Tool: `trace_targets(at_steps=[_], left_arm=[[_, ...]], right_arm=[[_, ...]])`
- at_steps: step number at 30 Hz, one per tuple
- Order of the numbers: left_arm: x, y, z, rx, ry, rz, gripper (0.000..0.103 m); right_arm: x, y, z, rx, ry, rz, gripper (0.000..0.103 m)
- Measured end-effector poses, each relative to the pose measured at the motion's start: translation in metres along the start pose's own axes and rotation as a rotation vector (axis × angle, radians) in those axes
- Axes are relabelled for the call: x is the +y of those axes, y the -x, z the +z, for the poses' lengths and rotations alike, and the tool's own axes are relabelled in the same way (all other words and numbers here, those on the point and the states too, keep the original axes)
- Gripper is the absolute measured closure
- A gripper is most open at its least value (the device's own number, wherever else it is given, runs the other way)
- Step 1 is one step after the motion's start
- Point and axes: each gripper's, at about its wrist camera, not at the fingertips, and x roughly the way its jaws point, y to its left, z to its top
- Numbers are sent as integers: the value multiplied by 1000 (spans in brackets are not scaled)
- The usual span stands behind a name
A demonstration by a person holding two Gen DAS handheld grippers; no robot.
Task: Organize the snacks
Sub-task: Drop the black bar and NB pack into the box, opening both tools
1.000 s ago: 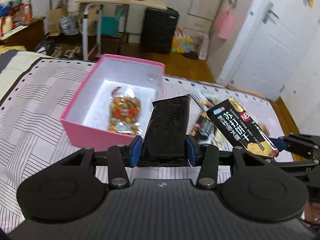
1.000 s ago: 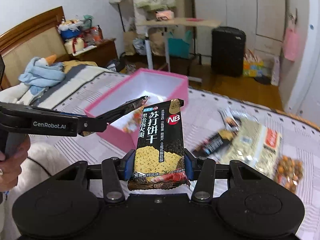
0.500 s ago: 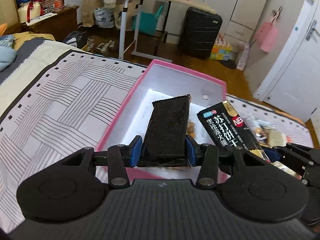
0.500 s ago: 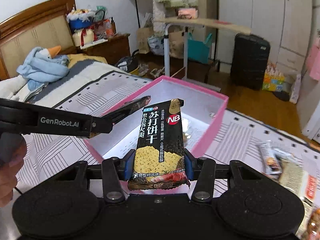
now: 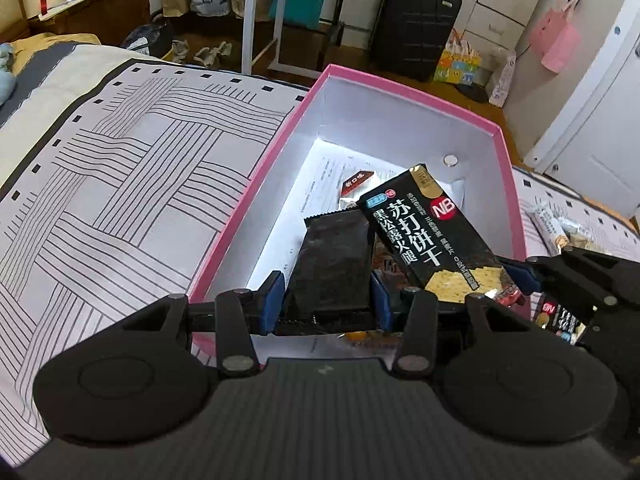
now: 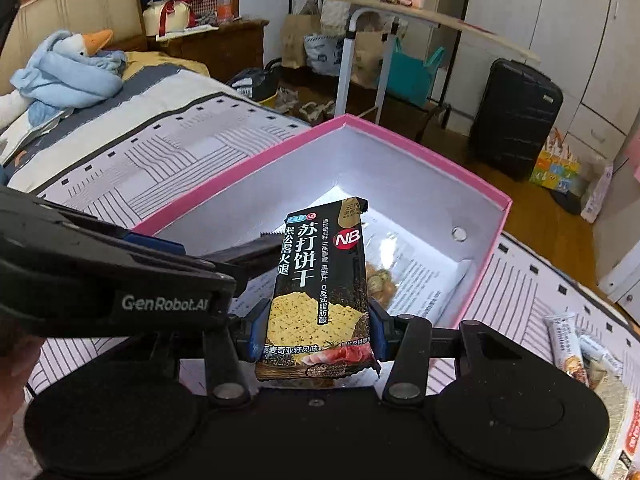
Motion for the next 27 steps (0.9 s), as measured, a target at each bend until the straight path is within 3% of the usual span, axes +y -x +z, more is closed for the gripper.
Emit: trace_targets(at_steps=[12, 19, 27], left_arm=[[1, 13, -9, -8, -17, 14, 48], [-2, 54, -13, -50, -18, -1, 45], [-16, 109, -23, -81, -46, -67, 41]], right_arm=[[9, 15, -2, -10, -9, 21, 34], [6, 57, -9, -29, -9, 9, 29], [-15, 129, -31, -76, -24, 7, 27]])
